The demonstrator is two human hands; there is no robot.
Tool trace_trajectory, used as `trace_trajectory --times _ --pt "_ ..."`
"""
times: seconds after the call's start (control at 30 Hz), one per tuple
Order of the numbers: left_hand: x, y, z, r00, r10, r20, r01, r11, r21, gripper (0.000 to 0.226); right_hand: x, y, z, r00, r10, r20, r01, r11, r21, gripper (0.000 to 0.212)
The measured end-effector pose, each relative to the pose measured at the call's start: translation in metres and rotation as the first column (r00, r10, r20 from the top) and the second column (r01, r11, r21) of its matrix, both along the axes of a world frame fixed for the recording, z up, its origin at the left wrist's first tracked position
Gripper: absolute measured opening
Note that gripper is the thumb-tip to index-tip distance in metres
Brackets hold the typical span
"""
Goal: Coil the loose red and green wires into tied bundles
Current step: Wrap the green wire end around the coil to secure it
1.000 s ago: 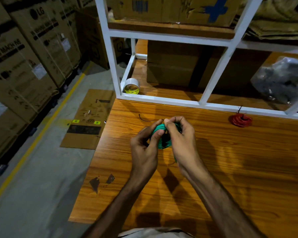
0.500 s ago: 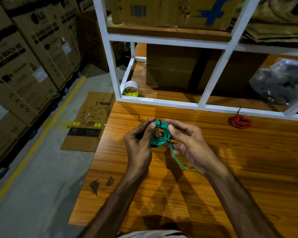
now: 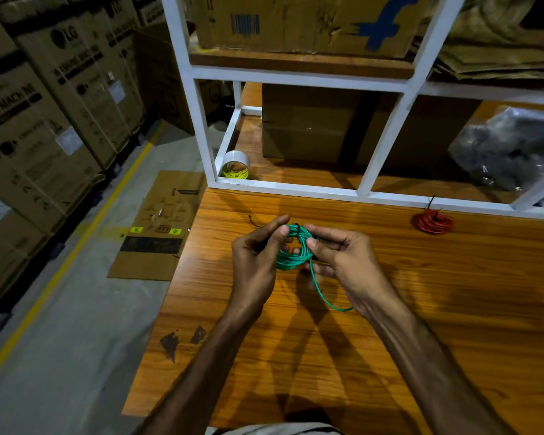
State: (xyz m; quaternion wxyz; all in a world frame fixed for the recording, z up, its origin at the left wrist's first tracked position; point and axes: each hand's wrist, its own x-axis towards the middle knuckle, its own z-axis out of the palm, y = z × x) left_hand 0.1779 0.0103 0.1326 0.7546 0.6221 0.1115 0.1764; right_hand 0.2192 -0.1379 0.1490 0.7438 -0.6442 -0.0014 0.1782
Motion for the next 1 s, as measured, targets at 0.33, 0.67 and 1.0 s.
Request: trace_trajectory --times 0.33,0.67,1.0 --pt "0.007 0.01 -0.002 0.996 -0.078 0.05 0.072 0.991 0.114 0.023 0.003 -0.002 0.005 0.981 0.174 0.084 -0.171 0.985 -0.033 0.034" --pt "0.005 -0.004 -0.009 0.997 -0.075 0.032 0.071 0.991 0.112 0.045 0.005 0.009 -0.013 0.986 -0.038 0.162 0.048 0.997 -0.058 0.028" --pt "-0.014 -0.05 -0.049 0.943 -0.279 -0.181 0.277 0.96 -0.039 0.029 0.012 0.008 -0.032 0.951 -0.243 0.194 0.256 0.966 -0.046 0.027"
